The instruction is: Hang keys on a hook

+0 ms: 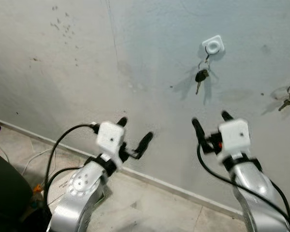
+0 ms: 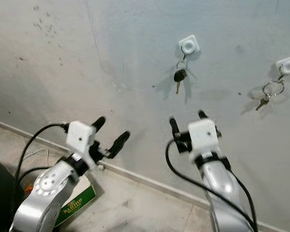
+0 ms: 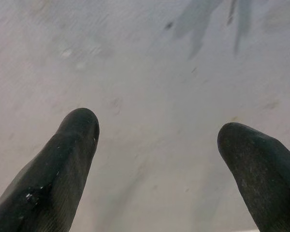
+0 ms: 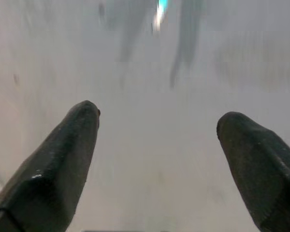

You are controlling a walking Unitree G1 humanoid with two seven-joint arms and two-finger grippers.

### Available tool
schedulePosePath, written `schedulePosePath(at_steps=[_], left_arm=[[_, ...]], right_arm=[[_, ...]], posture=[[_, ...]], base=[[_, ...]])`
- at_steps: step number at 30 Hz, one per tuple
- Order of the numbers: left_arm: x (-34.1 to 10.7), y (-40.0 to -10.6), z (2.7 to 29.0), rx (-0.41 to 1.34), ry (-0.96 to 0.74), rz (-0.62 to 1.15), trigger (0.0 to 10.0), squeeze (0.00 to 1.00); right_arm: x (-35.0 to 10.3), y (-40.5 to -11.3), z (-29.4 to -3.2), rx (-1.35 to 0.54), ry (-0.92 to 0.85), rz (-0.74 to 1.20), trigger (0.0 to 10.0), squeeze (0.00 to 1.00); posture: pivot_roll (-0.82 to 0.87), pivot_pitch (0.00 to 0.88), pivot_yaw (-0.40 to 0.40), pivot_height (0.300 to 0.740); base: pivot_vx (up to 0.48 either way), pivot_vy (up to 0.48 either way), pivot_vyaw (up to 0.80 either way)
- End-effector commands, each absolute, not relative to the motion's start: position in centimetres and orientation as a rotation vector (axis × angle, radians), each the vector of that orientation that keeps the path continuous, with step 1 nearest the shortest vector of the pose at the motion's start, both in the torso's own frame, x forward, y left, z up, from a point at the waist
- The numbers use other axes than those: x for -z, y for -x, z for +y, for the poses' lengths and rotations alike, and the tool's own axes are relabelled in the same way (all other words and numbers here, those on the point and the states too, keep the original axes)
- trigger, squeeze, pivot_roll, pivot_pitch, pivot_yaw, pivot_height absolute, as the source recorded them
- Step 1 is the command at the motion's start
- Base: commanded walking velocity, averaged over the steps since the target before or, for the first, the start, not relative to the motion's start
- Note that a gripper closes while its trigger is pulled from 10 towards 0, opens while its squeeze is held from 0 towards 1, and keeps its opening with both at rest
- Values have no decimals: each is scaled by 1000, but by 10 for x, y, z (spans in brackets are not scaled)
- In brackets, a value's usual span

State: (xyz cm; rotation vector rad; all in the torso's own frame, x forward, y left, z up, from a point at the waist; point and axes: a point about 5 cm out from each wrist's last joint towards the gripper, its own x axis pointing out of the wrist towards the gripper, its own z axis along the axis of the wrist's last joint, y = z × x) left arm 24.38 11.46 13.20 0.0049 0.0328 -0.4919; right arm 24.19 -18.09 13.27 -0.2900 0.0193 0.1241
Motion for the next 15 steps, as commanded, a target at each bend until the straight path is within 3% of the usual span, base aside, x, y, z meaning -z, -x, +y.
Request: schedulePosePath(at_steps=[1, 6, 7, 8, 9, 13, 15], left_arm=[[-125, -243, 123, 446, -2, 59, 10000, 0], [-107, -238, 138, 378, 58, 151, 10000, 0], [-107, -239, 140, 370, 64, 155, 10000, 0], [-107, -239, 142, 362, 64, 155, 10000, 0], [-108, -239, 142, 363, 62, 155, 10000, 0], [-107, -239, 140, 373, 49, 157, 10000, 0], [-107, -240, 140, 373, 50, 158, 10000, 0]], right_arm=[[-133, -240, -186, -106, 289, 24, 10000, 1000], [-107, -231, -200, -22, 237, 141, 10000, 914], [-106, -230, -200, -22, 236, 149, 10000, 576], [-106, -229, -199, -27, 239, 155, 10000, 161], [-105, -228, -198, -30, 238, 158, 10000, 0], [-105, -229, -195, -39, 236, 166, 10000, 0], [-104, -231, -194, -42, 235, 169, 10000, 0]], posture=[[-11, 44, 45, 740], [-2, 47, 47, 740], [-2, 48, 47, 740], [-2, 51, 48, 740], [-1, 51, 49, 740], [-1, 52, 50, 740], [-1, 52, 50, 740]], base=[[0, 0, 0], [0, 0, 0], [0, 0, 0], [0, 0, 0], [0, 0, 0], [0, 0, 0], [0, 0, -800]])
